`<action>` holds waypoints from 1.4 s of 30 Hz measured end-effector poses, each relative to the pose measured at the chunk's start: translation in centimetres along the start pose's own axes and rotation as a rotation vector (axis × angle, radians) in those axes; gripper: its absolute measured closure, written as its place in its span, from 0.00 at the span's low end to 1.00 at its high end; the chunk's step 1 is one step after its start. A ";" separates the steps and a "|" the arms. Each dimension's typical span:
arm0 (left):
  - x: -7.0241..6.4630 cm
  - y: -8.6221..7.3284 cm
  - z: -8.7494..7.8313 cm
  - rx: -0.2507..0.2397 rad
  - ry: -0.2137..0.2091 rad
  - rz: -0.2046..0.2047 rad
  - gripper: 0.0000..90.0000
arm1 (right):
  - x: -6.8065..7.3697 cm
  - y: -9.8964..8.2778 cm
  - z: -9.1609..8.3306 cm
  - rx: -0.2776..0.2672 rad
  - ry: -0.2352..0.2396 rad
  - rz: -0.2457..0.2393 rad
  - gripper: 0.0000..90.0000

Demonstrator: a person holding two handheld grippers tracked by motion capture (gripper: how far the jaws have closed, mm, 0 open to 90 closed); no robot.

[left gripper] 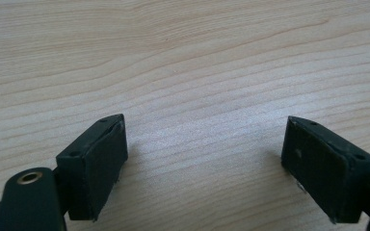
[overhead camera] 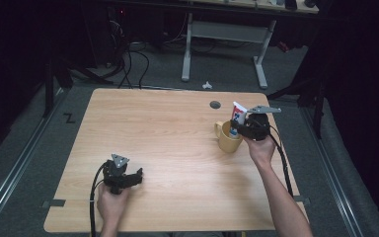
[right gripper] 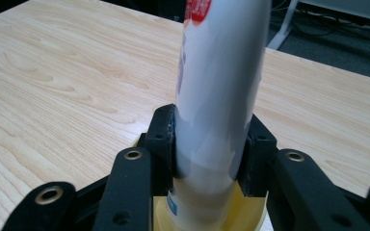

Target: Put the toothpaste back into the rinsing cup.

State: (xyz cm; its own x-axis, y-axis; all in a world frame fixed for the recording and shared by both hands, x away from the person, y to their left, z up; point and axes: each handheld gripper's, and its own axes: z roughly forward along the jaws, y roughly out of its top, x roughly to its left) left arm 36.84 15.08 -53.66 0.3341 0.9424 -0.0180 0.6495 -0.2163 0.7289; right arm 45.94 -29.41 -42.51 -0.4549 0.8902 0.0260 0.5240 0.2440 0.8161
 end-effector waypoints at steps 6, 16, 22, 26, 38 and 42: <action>0.0 0.0 0.0 0.000 0.000 0.000 0.18 | 0.0 -0.3 0.3 0.011 -0.002 -0.002 0.71; 0.0 0.0 0.0 0.000 0.000 0.000 0.18 | 0.3 -0.4 0.8 0.021 0.001 -0.011 0.72; 0.0 0.0 0.0 0.000 0.000 0.000 0.18 | 0.3 -0.6 1.0 0.028 0.001 -0.009 0.72; 0.0 0.0 0.0 0.000 0.000 0.000 0.18 | 0.2 -0.7 1.2 0.033 0.001 -0.011 0.72; 0.0 0.0 0.0 0.000 0.000 0.000 0.18 | 0.2 -1.3 1.7 0.059 -0.006 -0.005 0.72; 0.0 0.0 0.0 0.000 0.000 0.000 0.18 | 0.3 -1.5 1.8 0.063 -0.003 -0.005 0.72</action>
State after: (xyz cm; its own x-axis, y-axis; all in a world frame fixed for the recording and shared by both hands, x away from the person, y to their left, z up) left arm 36.84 15.07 -53.66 0.3343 0.9423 -0.0182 0.6494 -0.2163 0.7291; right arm 46.38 -28.83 -44.76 -0.4553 0.8901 0.0198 0.5661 0.2722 0.7781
